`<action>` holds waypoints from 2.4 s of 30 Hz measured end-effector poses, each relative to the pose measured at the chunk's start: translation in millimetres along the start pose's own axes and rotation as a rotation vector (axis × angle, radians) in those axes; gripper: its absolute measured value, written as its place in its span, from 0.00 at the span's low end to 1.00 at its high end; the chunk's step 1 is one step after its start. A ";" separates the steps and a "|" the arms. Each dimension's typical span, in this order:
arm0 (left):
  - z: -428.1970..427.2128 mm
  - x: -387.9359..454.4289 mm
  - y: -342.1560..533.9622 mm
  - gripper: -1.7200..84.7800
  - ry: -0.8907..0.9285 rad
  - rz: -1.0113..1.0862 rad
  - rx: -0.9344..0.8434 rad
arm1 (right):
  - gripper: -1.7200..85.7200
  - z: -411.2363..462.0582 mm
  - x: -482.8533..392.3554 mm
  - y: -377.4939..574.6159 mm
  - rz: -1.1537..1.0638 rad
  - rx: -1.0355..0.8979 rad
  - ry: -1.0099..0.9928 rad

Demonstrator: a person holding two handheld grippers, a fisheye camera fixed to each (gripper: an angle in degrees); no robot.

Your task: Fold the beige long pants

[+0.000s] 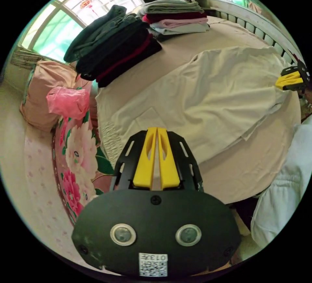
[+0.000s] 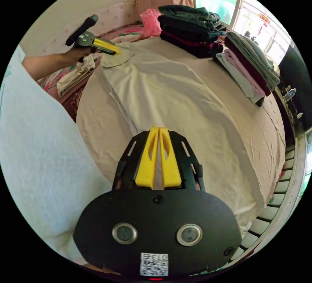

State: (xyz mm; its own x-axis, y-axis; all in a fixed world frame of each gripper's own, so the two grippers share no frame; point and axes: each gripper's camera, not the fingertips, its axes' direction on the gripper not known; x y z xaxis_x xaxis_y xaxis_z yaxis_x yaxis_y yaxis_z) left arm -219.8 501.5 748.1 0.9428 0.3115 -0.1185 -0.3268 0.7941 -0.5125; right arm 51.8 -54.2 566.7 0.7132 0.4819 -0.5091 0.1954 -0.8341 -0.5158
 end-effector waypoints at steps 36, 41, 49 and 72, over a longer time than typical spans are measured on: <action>-43.4 -64.4 -213.2 0.04 0.437 0.413 0.098 | 0.03 91.3 81.2 -179.2 0.096 -0.041 -0.040; -35.4 -102.7 -235.7 0.02 0.597 0.265 0.072 | 0.02 80.6 67.0 -170.8 0.057 0.027 0.044; -51.7 -144.2 -208.6 0.02 0.711 0.026 0.219 | 0.02 38.6 118.7 -160.4 0.288 0.213 0.065; -57.2 -63.7 -47.9 0.02 0.084 0.037 -0.031 | 0.02 5.8 107.8 -51.6 0.356 -0.008 0.010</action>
State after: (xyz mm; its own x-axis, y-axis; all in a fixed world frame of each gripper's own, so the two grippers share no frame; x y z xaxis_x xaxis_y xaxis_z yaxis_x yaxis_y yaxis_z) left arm -260.5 413.8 731.5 0.9326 0.2948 -0.2081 -0.3609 0.7659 -0.5322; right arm 114.7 42.3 534.4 0.7440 0.1583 -0.6491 -0.0610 -0.9514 -0.3019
